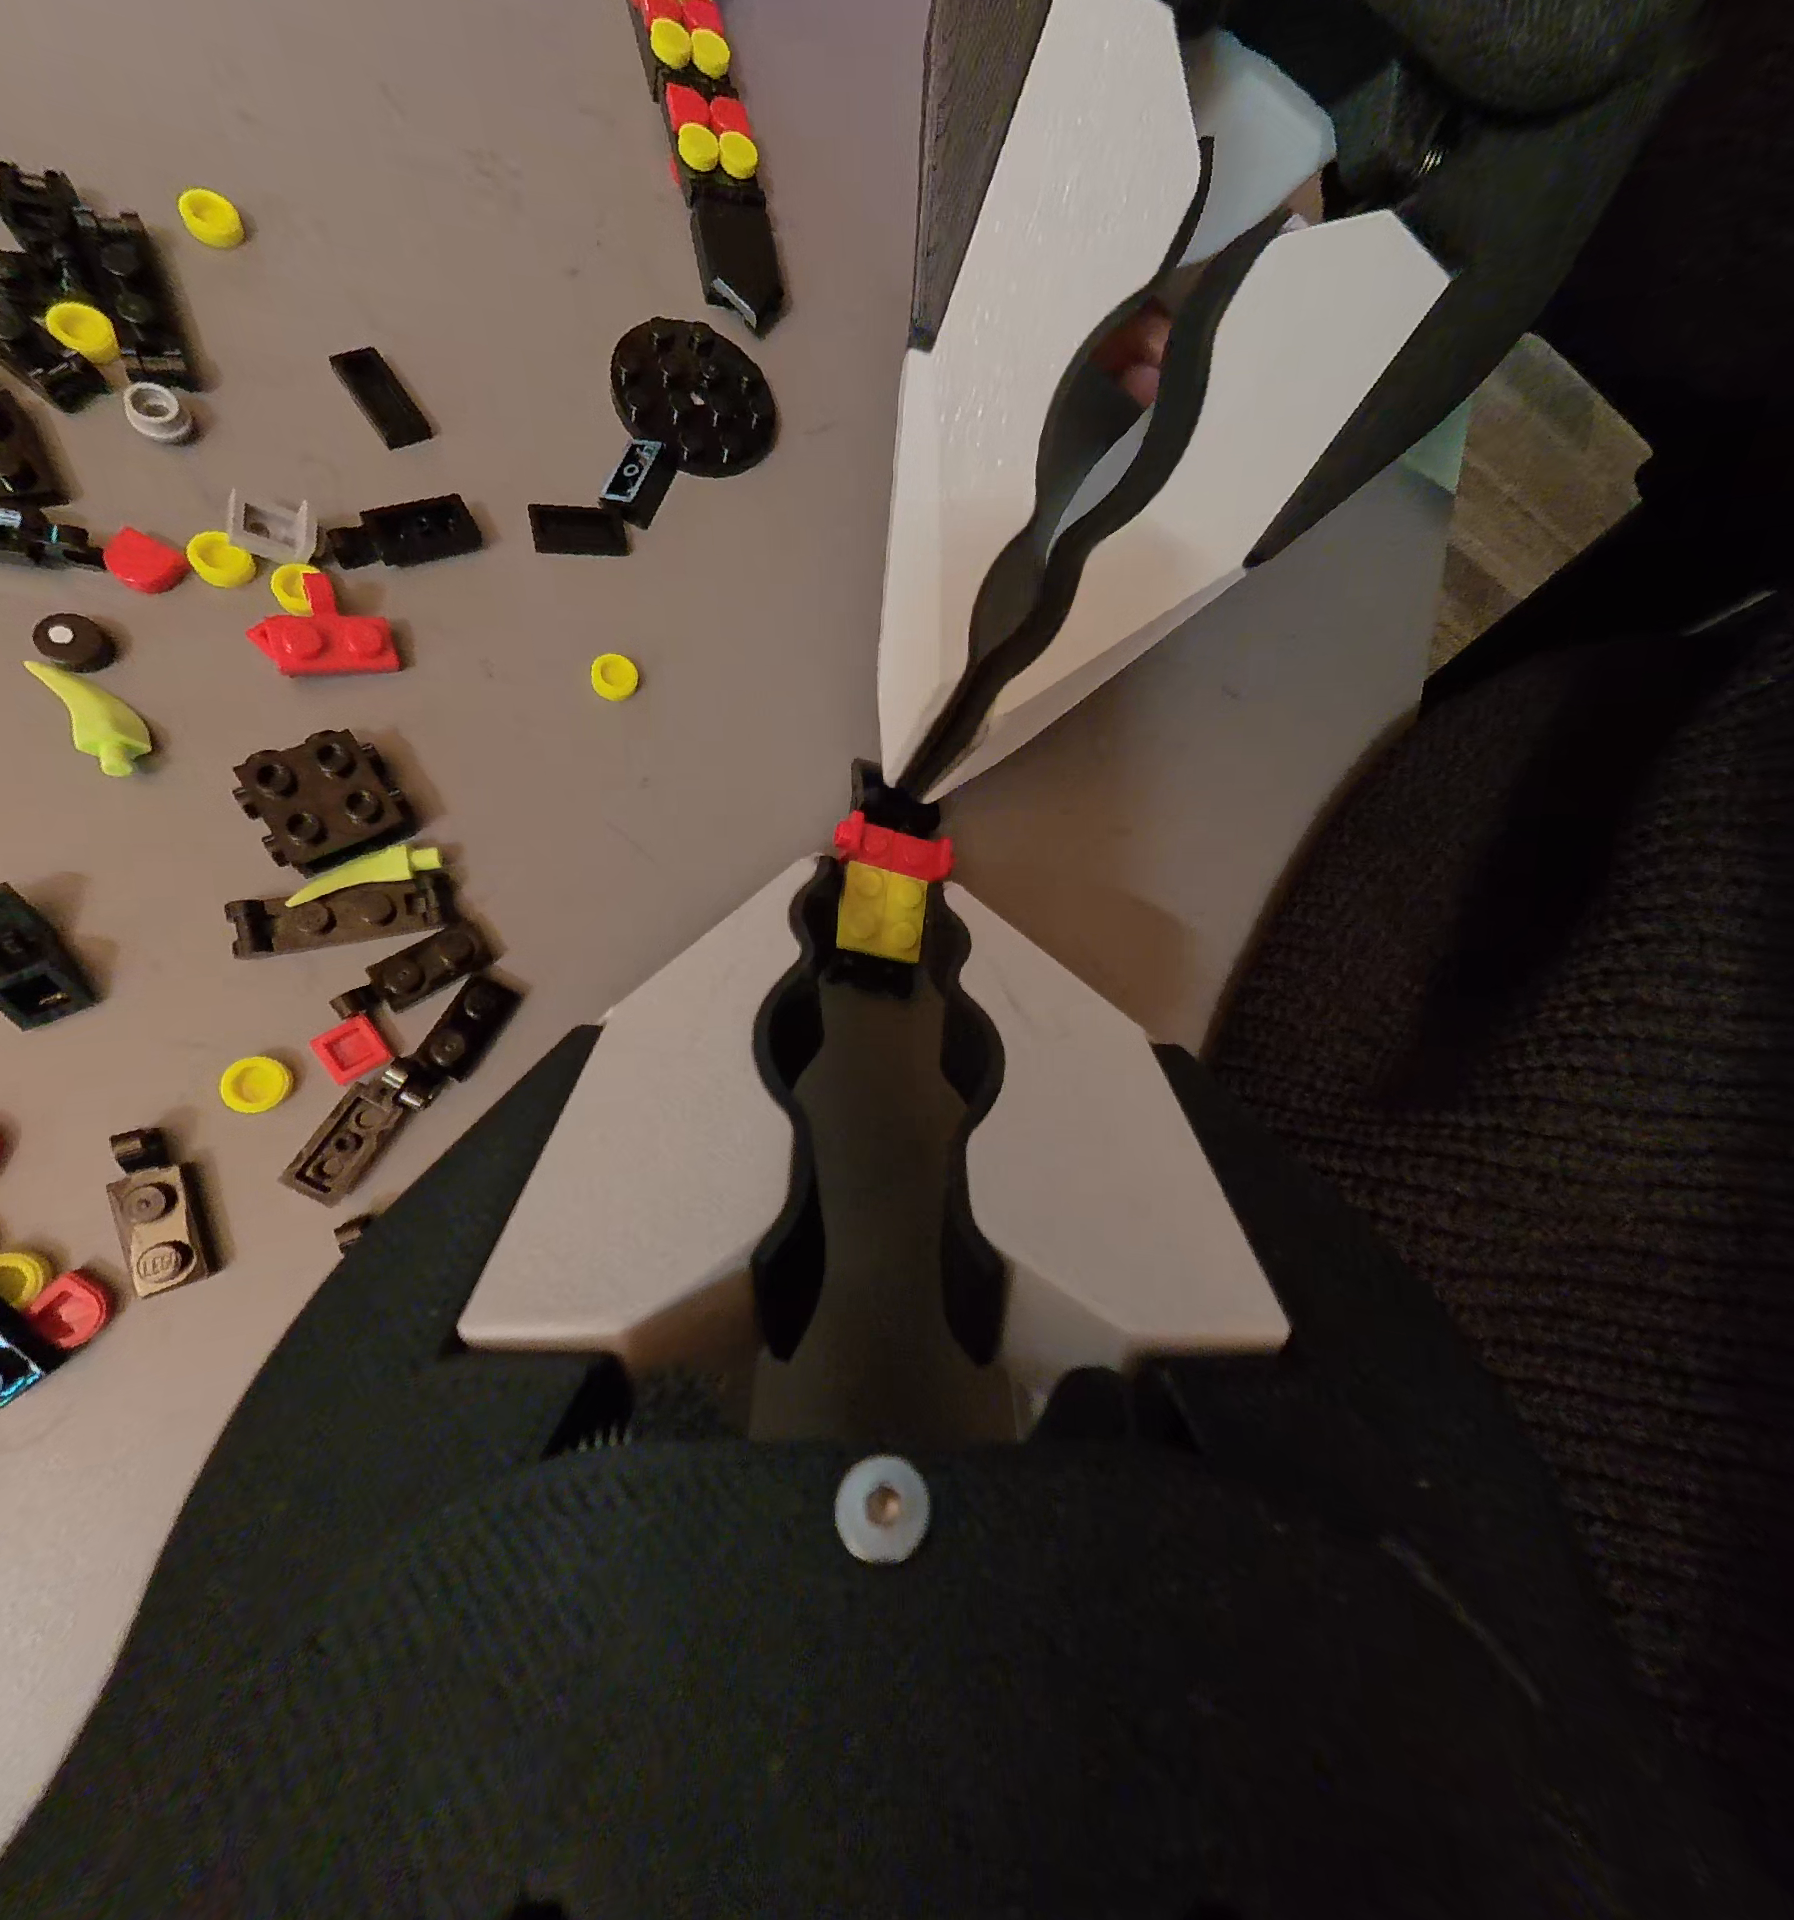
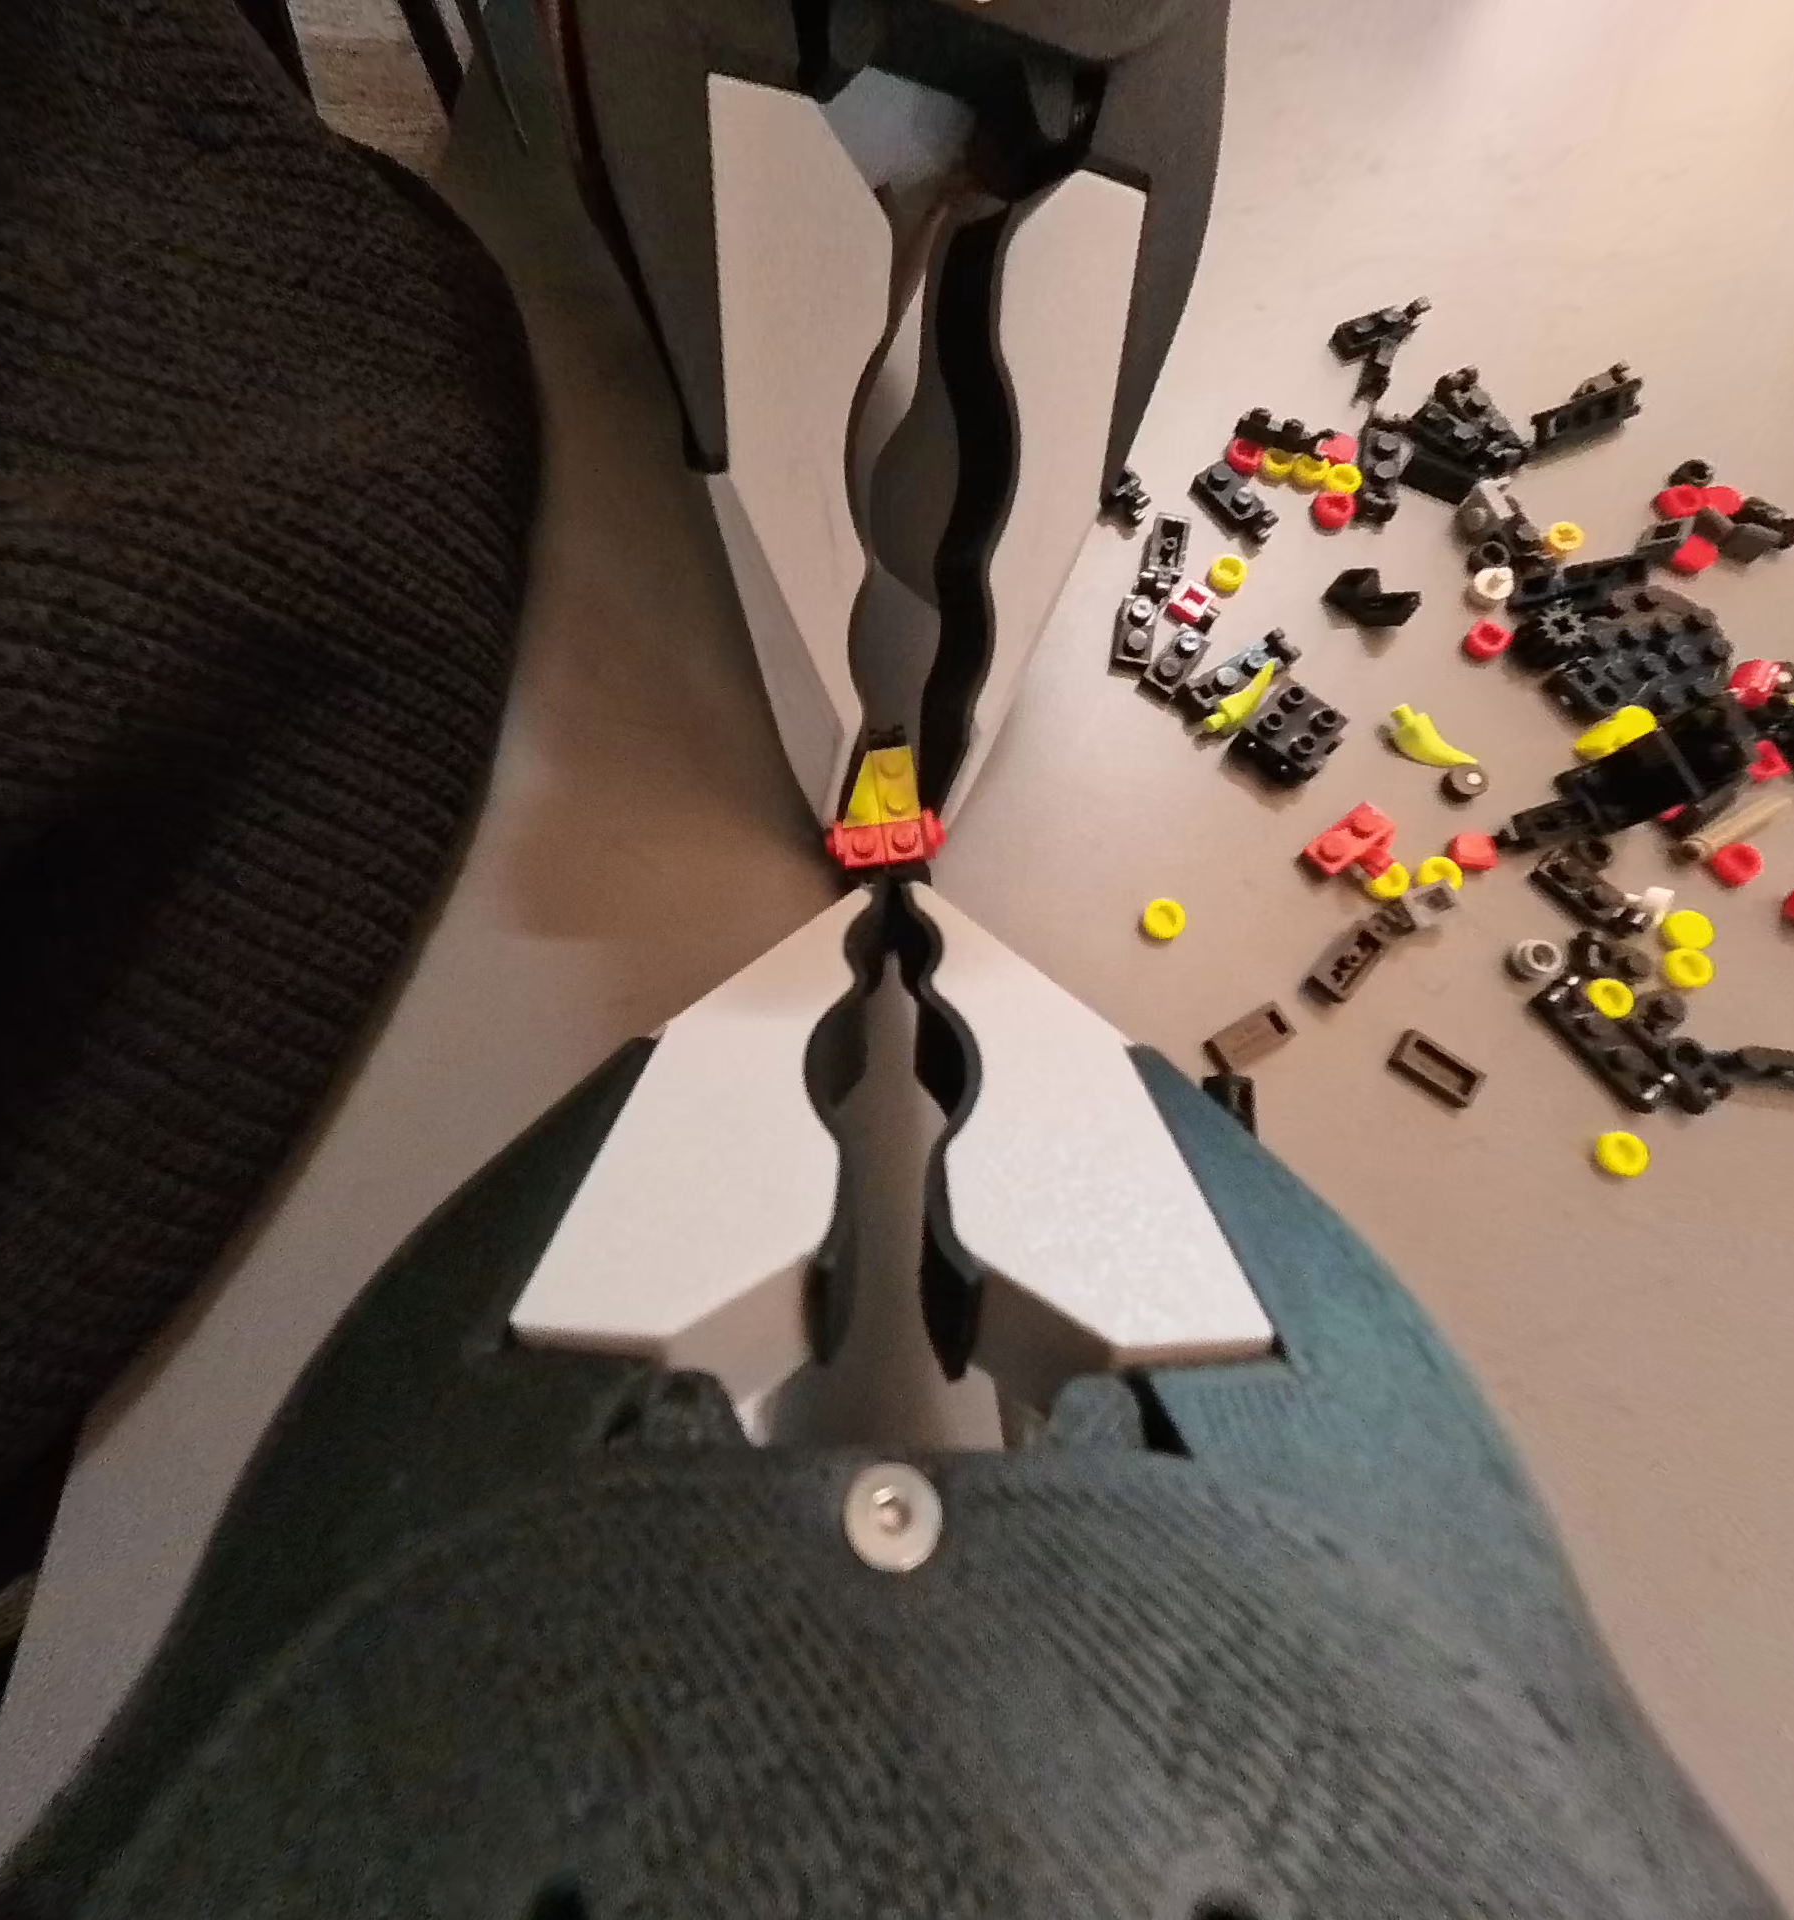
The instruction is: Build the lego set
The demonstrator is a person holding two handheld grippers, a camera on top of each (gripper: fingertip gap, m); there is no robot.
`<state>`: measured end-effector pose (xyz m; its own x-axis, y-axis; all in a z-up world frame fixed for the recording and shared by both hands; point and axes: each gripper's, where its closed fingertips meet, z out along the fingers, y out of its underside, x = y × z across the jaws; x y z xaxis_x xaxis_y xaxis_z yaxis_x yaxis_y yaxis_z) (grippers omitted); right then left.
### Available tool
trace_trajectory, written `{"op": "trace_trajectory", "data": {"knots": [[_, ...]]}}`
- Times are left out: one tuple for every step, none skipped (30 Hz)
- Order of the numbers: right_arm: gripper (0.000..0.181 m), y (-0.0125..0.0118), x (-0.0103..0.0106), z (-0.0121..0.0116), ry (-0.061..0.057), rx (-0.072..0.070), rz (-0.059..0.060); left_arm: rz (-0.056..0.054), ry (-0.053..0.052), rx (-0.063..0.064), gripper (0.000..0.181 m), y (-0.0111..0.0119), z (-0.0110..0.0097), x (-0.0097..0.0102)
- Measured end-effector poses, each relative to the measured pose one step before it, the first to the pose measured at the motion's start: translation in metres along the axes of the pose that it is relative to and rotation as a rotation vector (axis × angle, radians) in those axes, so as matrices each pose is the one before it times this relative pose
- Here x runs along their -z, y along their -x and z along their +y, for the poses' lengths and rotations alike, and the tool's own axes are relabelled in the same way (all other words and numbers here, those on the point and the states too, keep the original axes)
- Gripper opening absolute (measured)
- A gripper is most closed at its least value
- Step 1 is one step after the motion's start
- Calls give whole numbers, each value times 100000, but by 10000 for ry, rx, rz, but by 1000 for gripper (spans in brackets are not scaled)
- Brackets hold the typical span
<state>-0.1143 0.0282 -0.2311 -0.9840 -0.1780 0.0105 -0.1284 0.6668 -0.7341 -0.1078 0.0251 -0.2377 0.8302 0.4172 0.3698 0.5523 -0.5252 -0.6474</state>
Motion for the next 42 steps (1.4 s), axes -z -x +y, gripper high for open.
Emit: {"op": "trace_trajectory", "data": {"knots": [[0, 18, -15, -52, -15, -36, -20, -6, 4, -3, 15, 2, -5, -12], [0, -33, -16, -29, -2, -51, 2, -6, 0, -2, 15, -6, -6, 0], [0, -18, -4, -26, 6, -65, -2, -5, 1, 0, 15, 8, 1, 0], [0, -9, -7, -21, 0, -62, -9, -5, 0, 3, 15, -8, 1, -7], [0, -5, -23, -31, -12, -62, -11, -5, 2, -2, 15, 9, 2, 1], [0, 19, -17, -42, -14, -73, -22, -6, 0, 2, 15, -9, -6, 0], [0, 13, -12, -35, 7, -56, -15, -10, 1, -8, 15, 7, 1, -6], [0, -7, -16, -11, 24, -31, -7, -11, 2, -14, 15, 1, 1, 2], [0, -2, -6, -18, 21, -20, 0, -9, 1, -10, 15, -9, -5, -6], [0, 0, -8, -21, 19, -25, 0, -7, 1, -3, 15, -1, 2, -6], [0, 3, -14, -4, 32, -18, 1, -6, 2, -7, 15, 1, 2, 9], [0, 0, -1, 13, 39, -22, 6, -4, 1, -3, 15, 3, -4, -7], [0, 0, -8, 5, 57, -50, 2, -3, 4, 4, 15, -2, 0, -5], [0, 0, -11, 10, 70, -69, 3, -7, 3, 2, 15, 4, -1, -5], [0, 4, 2, 11, 76, -95, 6, -9, 2, -1, 15, -2, -3, 2], [0, 11, -17, 20, 82, -136, 0, -11, 4, -4, 15, 2, 1, -11], [0, 6, -8, 12, 78, -112, 7, -14, 6, -9, 15, -3, 2, -2], [0, -1, -1, 20, 59, -73, 3, -13, 4, -9, 15, 0, 5, 4], [0, -2, -5, 24, 53, -76, -1, -8, 0, -2, 14, 0, -18, -8], [0, 13, 4, 40, 69, -105, -19, -5, -6, 7, 14, -2, -14, 3], [0, 22, -3, 46, 69, -85, -28, -8, 8, 1, 15, -7, 6, -8], [0, 4, -5, 19, 56, -98, -8, -7, 3, -3, 15, 7, -1, -5], [0, 8, -14, 7, 53, -108, -7, -2, 8, 7, 15, -2, 11, 5], [0, 1, -16, -5, 61, -83, 0, 0, 8, 20, 14, -5, 6, 5], [0, 4, -11, -4, 60, -16, 16, -1, 7, 25, 15, 4, 5, -4], [0, -5, -26, -20, 38, -25, 20, -4, 16, 1, 15, 0, 34, 5], [0, -6, -11, -33, 24, -50, 13, -2, 14, 2, 15, 1, 21, -4], [0, -17, -28, -33, 15, -58, 3, 3, 7, 12, 15, 0, 11, -3], [0, 9, -25, -76, -11, -72, -6, -6, 8, 0, 15, 0, 17, -8], [0, 38, -73, -132, -25, -58, -7, -15, 18, 0, 15, -4, 8, -2], [0, 219, -248, -128, 12, 11, -66, 12, 21, -20, 15, -81, 16, -67], [0, -15, -86, -89, 110, 43, 133, 7, 32, -38, 15, -76, 40, -16], [0, -17, -18, 59, 199, 149, 73, -33, 11, -50, 15, 3, 7, 4], [0, -13, -10, 2, 115, -16, 20, -6, 2, 15, 15, 7, -3, 0], [0, -12, -10, -17, -12, -7, 19, 20, 18, 19, 15, 11, 15, 2], [0, -18, -7, -39, -141, -11, 9, 29, 9, 21, 15, 8, 13, 24], [0, 10, 22, -28, -193, -95, -60, 34, -10, 27, 15, -2, -8, 4], [0, 30, 58, 8, -179, -167, -162, 34, -19, 28, 15, -2, -2, 0], [0, -50, 225, 14, -159, -175, -181, 28, -3, 21, 15, 8, -5, 16], [0, -285, 508, -225, -284, -150, -48, 11, 3, 11, 15, 22, -2, 21], [0, -434, 734, -500, -452, -137, 51, -6, -7, 0, 15, 50, 11, 38], [0, -440, 795, -574, -495, -137, 55, -9, -19, 5, 15, 64, -5, 36]]}}
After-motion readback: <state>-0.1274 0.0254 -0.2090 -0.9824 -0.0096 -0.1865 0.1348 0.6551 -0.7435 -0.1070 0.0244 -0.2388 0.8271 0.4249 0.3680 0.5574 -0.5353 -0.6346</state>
